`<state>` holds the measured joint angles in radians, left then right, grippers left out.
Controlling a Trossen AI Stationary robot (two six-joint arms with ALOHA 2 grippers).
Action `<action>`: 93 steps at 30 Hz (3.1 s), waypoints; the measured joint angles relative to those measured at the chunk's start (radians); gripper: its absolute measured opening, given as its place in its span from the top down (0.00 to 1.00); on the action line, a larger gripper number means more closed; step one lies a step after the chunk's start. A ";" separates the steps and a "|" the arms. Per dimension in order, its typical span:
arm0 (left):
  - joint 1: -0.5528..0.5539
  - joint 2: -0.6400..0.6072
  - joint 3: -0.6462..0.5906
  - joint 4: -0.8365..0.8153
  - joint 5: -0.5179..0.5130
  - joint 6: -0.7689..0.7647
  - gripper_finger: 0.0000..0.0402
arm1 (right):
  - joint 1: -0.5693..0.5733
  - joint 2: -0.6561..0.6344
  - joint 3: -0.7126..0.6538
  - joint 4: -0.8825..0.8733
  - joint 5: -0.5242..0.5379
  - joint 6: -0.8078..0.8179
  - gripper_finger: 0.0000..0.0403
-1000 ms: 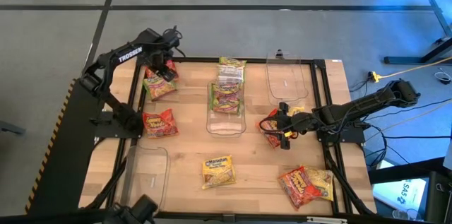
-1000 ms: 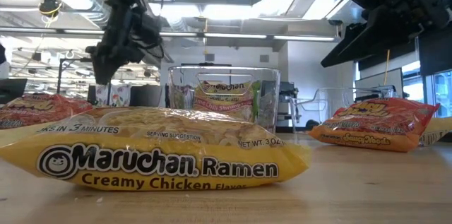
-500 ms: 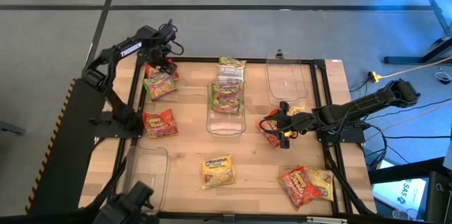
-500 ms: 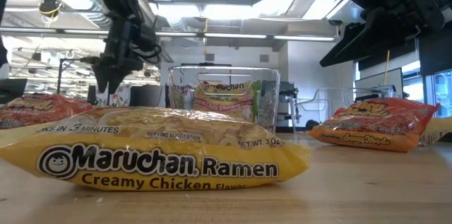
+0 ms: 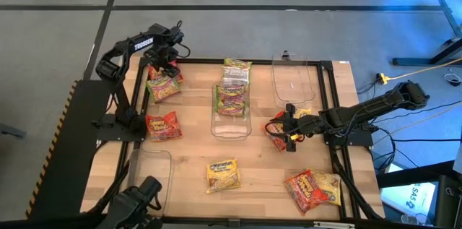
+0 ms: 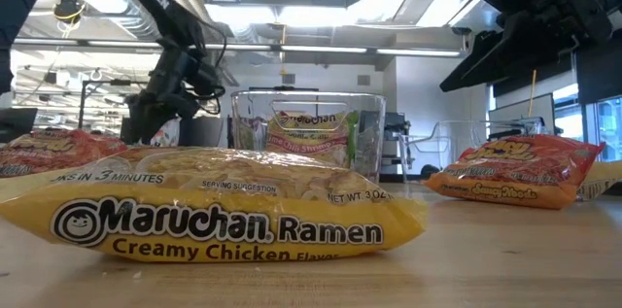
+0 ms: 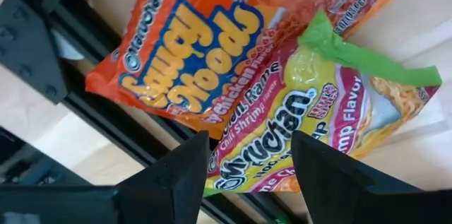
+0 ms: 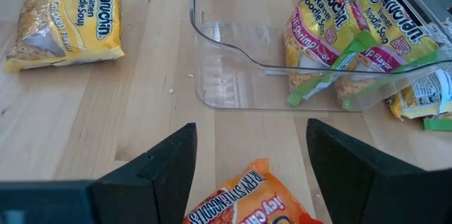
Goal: Sort Maruchan noodles
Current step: Put the left green noodle pack into the middle transparent bin
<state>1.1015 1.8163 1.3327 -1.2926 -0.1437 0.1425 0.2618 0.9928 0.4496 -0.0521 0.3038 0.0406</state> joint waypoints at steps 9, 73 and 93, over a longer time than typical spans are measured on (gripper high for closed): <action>0.026 0.003 -0.035 0.015 0.096 0.066 0.51 | 0.000 0.000 0.000 0.000 0.000 -0.001 0.41; -0.258 -0.304 -0.036 -0.006 0.152 -0.049 1.00 | 0.000 0.000 0.000 0.036 0.003 -0.013 0.41; -0.677 -0.478 -0.035 0.098 0.104 -0.309 1.00 | 0.000 0.000 0.000 0.207 -0.018 0.028 0.41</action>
<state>0.4244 1.3384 1.2980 -1.1950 -0.0400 -0.1661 0.2618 0.9932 0.4492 0.1550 0.2858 0.0686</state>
